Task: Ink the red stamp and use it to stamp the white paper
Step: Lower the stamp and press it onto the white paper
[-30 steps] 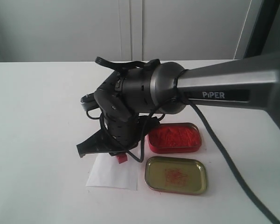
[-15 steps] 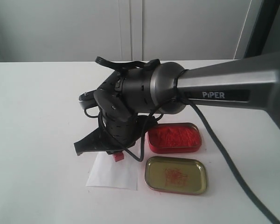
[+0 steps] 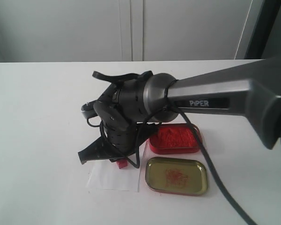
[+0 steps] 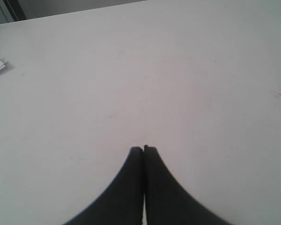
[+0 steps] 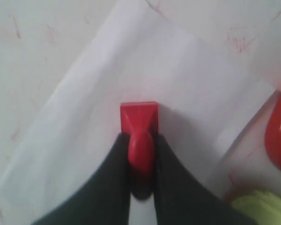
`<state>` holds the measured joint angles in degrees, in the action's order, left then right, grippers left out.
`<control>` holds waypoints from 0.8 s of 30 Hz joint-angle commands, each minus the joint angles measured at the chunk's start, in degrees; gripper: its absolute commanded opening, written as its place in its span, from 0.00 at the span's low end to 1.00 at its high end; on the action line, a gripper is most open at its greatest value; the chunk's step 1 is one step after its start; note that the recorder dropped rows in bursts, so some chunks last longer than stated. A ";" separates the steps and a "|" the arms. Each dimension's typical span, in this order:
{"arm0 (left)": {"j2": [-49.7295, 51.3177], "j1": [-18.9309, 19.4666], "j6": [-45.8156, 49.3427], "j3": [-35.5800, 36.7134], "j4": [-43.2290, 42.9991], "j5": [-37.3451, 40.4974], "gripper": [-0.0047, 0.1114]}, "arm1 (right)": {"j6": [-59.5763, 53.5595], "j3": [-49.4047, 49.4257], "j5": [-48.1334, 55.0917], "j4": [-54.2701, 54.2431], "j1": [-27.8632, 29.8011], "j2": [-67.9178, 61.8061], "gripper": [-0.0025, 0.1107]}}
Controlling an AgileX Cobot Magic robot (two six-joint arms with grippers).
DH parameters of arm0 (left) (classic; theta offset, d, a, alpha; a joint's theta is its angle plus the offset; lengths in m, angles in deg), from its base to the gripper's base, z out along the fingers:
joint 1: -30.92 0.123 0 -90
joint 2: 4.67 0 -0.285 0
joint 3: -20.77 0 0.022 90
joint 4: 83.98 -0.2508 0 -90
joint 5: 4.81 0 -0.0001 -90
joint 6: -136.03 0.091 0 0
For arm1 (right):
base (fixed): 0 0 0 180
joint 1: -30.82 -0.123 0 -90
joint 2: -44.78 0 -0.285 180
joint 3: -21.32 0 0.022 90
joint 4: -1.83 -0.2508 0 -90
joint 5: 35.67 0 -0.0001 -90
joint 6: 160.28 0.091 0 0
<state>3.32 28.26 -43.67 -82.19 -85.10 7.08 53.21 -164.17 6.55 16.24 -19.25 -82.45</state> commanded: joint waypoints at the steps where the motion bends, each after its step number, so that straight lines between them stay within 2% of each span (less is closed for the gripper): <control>1: -0.20 0.20 0.16 0.19 0.15 -0.33 0.04 | 0.37 0.13 -0.77 0.39 -0.12 -5.09 0.02; 9: -0.20 0.20 0.16 0.19 0.15 -0.33 0.04 | 0.08 0.13 1.46 -0.71 -0.12 -10.27 0.02; 24: -0.20 0.20 0.16 0.19 0.15 -0.33 0.04 | -0.71 0.13 2.18 -2.33 -0.12 -11.26 0.02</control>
<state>3.32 28.26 -43.67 -82.19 -85.10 6.96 53.01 -166.52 8.67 16.58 -19.68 -86.47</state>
